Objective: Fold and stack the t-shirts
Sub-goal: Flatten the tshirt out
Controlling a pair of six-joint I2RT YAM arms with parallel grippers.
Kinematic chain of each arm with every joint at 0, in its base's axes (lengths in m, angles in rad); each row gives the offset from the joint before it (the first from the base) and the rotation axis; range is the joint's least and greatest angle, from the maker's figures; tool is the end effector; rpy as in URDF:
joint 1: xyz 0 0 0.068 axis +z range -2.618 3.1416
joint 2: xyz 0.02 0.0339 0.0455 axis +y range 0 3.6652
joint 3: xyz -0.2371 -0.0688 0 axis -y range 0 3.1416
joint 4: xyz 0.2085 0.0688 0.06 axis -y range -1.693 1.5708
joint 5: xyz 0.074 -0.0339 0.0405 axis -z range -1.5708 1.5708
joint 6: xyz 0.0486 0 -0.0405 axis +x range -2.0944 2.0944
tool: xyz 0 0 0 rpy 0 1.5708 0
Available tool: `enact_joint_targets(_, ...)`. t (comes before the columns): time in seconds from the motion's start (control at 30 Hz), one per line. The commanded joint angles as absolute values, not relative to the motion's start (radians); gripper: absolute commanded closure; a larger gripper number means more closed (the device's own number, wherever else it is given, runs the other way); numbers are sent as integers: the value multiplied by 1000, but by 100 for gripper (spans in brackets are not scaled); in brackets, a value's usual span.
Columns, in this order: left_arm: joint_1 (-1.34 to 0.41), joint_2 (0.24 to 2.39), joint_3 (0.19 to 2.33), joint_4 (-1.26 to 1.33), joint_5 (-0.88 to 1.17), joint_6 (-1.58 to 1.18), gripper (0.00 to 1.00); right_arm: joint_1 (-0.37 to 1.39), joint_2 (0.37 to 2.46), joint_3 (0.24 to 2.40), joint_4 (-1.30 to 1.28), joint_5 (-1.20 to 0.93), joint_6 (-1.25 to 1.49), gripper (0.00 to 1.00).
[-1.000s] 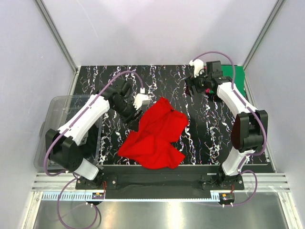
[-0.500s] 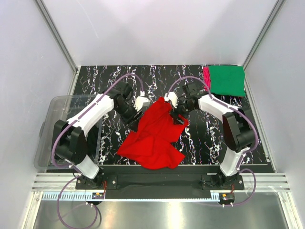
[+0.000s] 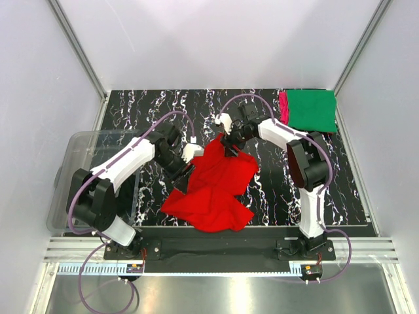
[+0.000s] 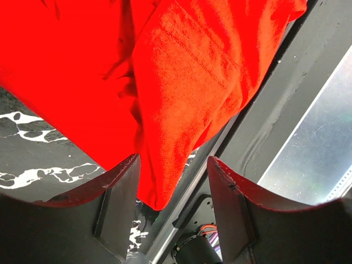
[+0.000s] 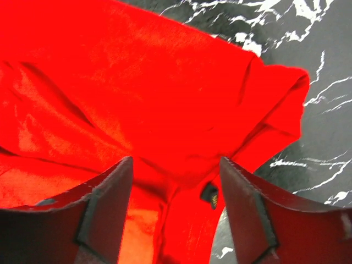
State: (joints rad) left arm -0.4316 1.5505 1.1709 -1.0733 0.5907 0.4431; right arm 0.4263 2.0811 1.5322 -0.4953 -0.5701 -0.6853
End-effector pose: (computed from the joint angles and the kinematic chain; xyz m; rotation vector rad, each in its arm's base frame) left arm 0.2108 -0.1269 0.2154 1.2729 2.5999 -0.8796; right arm 0.3558 0.1904 0.1634 -1.4755 2.0041 0.6345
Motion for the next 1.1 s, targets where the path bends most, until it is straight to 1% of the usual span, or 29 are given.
enact_joint_targets(0.0, -434, 1516, 1180, -1054, 614, 437, 43, 431, 2109, 1603, -489, -606, -660, 31)
enact_joint_targets(0.03, -436, 1520, 1183, -1052, 614, 439, 43, 433, 2115, 1611, -498, -609, -658, 34)
enact_joint_targets(0.07, -434, 1523, 1186, -1052, 615, 439, 43, 431, 2131, 1621, -523, -614, -654, 41)
enact_joint_targets(0.13, -434, 1531, 1201, -1054, 612, 439, 43, 433, 2155, 1672, -572, -629, -653, 52)
enact_joint_targets(0.17, -436, 1537, 1212, -1052, 612, 439, 43, 433, 2173, 1687, -610, -633, -641, 63)
enact_joint_targets(0.2, -436, 1540, 1219, -1052, 611, 439, 43, 431, 2178, 1712, -623, -644, -638, 71)
enact_joint_targets(0.27, -439, 1554, 1244, -1052, 615, 434, 43, 430, 2180, 1724, -643, -649, -626, 94)
enact_joint_targets(0.3, -443, 1565, 1255, -1052, 618, 436, 41, 431, 2174, 1735, -646, -646, -627, 99)
enact_joint_targets(0.4, -494, 1585, 1302, -1052, 605, 446, 35, 417, 2131, 1790, -643, -631, -621, 100)
enact_joint_targets(0.6, -584, 1703, 1333, -1011, 591, 439, 34, 368, 2079, 2020, -644, -601, -588, 100)
enact_joint_targets(0.73, -629, 1828, 1367, -1002, 554, 413, 33, 341, 2075, 2086, -653, -583, -572, 100)
enact_joint_targets(0.77, -637, 1841, 1371, -994, 539, 407, 33, 339, 2077, 2085, -655, -571, -560, 93)
enact_joint_targets(0.83, -640, 1859, 1373, -968, 525, 390, 32, 331, 2079, 2053, -660, -577, -537, 75)
enact_joint_targets(0.87, -643, 1862, 1370, -957, 506, 387, 32, 328, 2069, 2034, -658, -584, -528, 58)
enact_joint_targets(0.93, -646, 1888, 1374, -943, 500, 384, 33, 328, 2060, 1982, -655, -591, -519, 53)
enact_joint_targets(1.0, -646, 1908, 1391, -945, 520, 374, 35, 327, 2045, 1942, -652, -586, -517, 51)
enact_joint_targets(1.03, -646, 1925, 1397, -943, 534, 368, 38, 328, 2042, 1933, -647, -584, -515, 51)
enact_joint_targets(1.07, -649, 1931, 1407, -945, 557, 367, 51, 325, 2034, 1924, -643, -581, -518, 51)
